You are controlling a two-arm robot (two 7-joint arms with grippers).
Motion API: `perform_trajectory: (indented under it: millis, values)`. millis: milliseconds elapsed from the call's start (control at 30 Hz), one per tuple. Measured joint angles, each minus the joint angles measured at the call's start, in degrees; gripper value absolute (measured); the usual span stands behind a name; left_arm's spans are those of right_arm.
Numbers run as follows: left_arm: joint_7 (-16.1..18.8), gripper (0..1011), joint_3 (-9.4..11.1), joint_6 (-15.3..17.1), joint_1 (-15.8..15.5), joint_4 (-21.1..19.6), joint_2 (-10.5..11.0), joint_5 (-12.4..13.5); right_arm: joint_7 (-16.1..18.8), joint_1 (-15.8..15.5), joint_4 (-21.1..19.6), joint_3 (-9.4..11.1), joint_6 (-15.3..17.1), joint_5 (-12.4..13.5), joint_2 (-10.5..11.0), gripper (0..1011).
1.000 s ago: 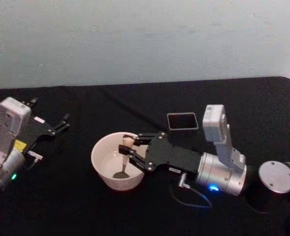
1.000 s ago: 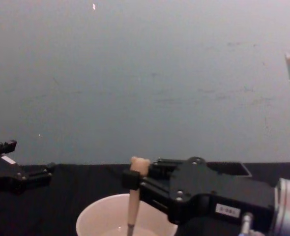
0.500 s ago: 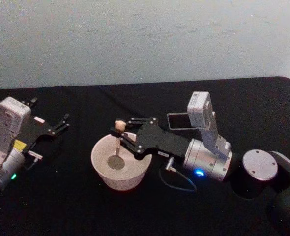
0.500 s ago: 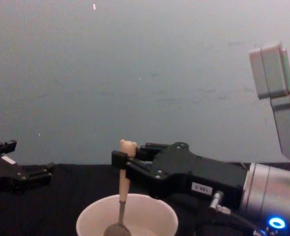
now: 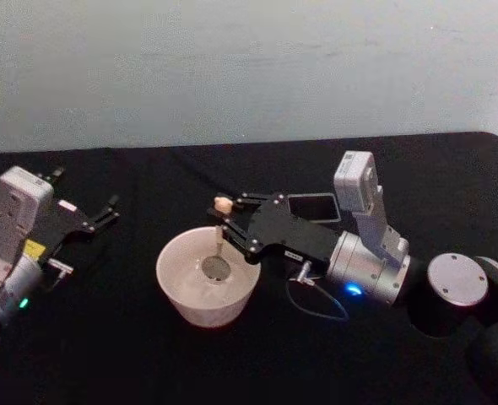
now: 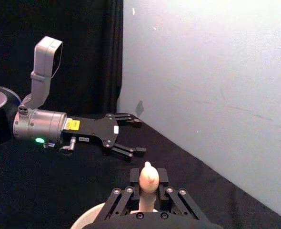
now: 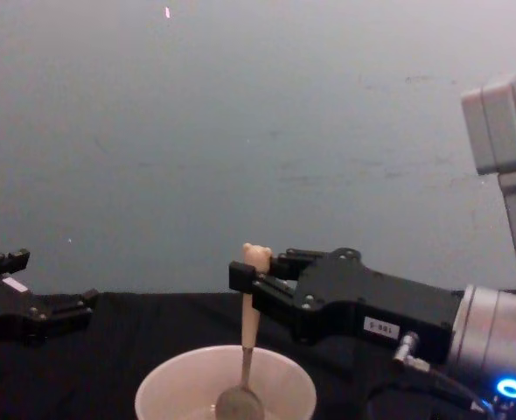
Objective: Pick up the stirring spoon with one hand, stir inside the cup, then place it back in its original position.
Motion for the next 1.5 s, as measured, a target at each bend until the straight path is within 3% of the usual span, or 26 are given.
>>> perform_trajectory:
  millis: [233, 500, 767, 933, 1133, 1300, 1500]
  values:
    - [0.0, 1001, 0.0, 0.0, 0.0, 0.0, 0.0, 0.0, -0.15, -0.37, -0.32, 0.7, -0.07, -0.36, 0.68, 212]
    - [0.0, 1001, 0.0, 0.0, 0.0, 0.0, 0.0, 0.0, 1.13, -2.8, -3.91, 1.25, 0.75, 0.51, 3.22, 212]
    - [0.0, 1001, 0.0, 0.0, 0.0, 0.0, 0.0, 0.0, 3.6, -4.94, -7.76, 0.11, 1.66, 2.37, 4.75, 212]
    - [0.0, 1001, 0.0, 0.0, 0.0, 0.0, 0.0, 0.0, 4.27, -4.76, -7.92, -1.23, 1.76, 2.53, 4.27, 212]
    - [0.0, 1001, 0.0, 0.0, 0.0, 0.0, 0.0, 0.0, 3.0, -2.71, -5.27, -2.32, 1.53, 1.77, 1.76, 212]
    - [0.0, 1001, 0.0, 0.0, 0.0, 0.0, 0.0, 0.0, 1.15, -0.61, -2.05, -2.0, 0.68, 0.75, -0.22, 212]
    - [0.0, 1001, 0.0, 0.0, 0.0, 0.0, 0.0, 0.0, 0.17, 0.35, -0.23, -1.14, 0.27, 0.15, -0.74, 212]
